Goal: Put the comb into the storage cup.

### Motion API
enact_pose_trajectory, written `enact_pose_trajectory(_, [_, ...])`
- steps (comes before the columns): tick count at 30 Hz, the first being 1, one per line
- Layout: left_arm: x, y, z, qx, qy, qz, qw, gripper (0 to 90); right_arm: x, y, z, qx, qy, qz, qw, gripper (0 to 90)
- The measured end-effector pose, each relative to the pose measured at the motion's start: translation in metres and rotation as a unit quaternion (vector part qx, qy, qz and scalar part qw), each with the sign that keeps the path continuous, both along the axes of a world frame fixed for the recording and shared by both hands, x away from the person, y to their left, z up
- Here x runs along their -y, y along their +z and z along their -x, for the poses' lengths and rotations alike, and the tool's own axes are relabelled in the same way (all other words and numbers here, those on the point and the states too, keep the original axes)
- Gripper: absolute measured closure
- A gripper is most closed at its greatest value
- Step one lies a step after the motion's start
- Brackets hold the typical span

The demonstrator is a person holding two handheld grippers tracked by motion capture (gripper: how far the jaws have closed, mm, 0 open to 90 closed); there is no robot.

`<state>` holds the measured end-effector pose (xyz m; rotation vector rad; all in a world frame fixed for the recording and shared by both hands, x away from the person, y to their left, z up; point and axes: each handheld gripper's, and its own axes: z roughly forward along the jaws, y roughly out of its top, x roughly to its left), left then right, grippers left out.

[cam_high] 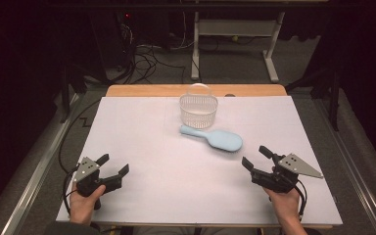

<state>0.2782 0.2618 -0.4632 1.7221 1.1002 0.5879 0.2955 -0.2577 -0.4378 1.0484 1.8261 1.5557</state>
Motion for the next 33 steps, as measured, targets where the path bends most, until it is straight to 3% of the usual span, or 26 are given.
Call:
enact_pose_trajectory(4, [0.0,0.0,0.0,0.001,-0.001,-0.007,1.0,15.9,-0.002,-0.001,-0.002,-0.006,0.004,0.0,1.0,24.3])
enact_pose_trajectory(17, [0.002,0.0,0.0,0.002,-0.002,0.009,1.0,15.8,-0.009,0.005,-0.007,-0.011,0.011,-0.002,0.9999,24.5])
enact_pose_trajectory(33, [0.002,0.0,-0.001,0.004,-0.009,0.014,0.9999,15.8,-0.03,0.01,-0.022,-0.056,0.038,0.009,0.9977,29.8])
